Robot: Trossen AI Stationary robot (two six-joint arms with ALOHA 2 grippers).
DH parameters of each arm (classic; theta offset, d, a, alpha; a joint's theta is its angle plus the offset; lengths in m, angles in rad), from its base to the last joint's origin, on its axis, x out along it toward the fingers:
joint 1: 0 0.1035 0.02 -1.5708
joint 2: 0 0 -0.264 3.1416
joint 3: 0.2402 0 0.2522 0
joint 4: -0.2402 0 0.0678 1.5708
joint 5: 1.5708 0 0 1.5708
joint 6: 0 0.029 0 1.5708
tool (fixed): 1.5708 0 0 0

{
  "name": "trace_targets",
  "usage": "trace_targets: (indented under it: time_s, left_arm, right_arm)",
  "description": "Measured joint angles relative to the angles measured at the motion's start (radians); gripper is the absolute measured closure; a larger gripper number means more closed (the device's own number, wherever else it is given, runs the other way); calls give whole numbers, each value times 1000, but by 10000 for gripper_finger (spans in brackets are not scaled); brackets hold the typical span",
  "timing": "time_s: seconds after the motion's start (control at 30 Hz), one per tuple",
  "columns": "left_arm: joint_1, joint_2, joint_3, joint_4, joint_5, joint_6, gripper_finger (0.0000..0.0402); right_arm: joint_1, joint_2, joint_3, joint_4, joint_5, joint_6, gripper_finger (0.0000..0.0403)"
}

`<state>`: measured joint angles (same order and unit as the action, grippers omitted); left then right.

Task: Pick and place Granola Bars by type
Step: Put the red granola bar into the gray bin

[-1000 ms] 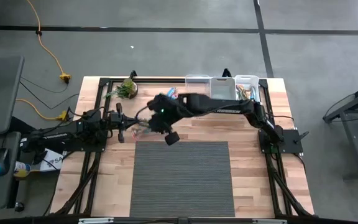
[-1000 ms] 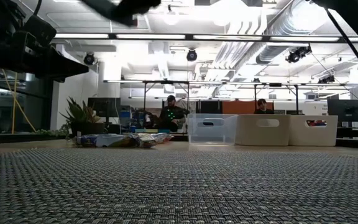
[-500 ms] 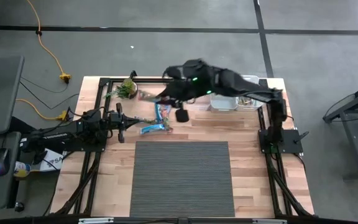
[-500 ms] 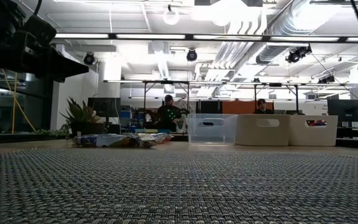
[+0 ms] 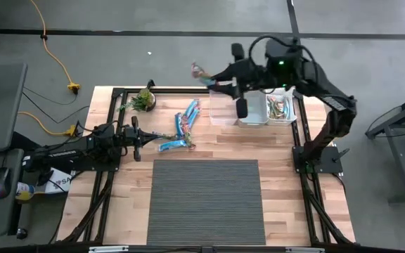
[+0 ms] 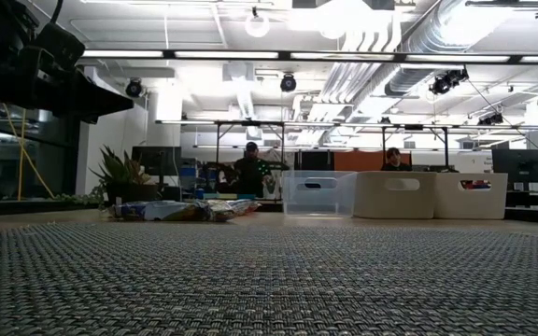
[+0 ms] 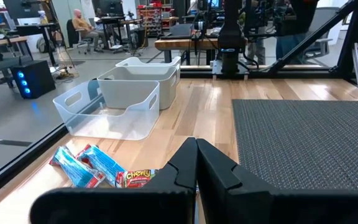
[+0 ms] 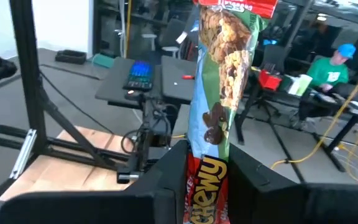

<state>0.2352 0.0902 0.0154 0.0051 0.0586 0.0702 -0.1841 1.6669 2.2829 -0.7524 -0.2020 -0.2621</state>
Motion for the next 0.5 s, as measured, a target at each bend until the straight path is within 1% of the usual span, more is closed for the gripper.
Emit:
trace_targets:
  time_s: [0.1, 0.3, 0.33, 0.4, 0.5]
  left_arm:
    - [0, 0, 0, 0, 0, 0, 400]
    - [0, 0, 0, 0, 0, 0, 400]
    - [0, 0, 0, 0, 0, 0, 400]
    - [0, 0, 0, 0, 0, 0, 400]
    - [0, 0, 0, 0, 0, 0, 400]
  right_arm:
    - [-4, -26, -1, -15, 37, -4, 336]
    - [-15, -74, -1, -42, 68, -7, 336]
    - [-15, -79, -1, -53, 98, -7, 336]
    - [-14, -87, -1, -83, 193, -6, 336]
    - [-15, -93, -1, -117, 375, 21, 336]
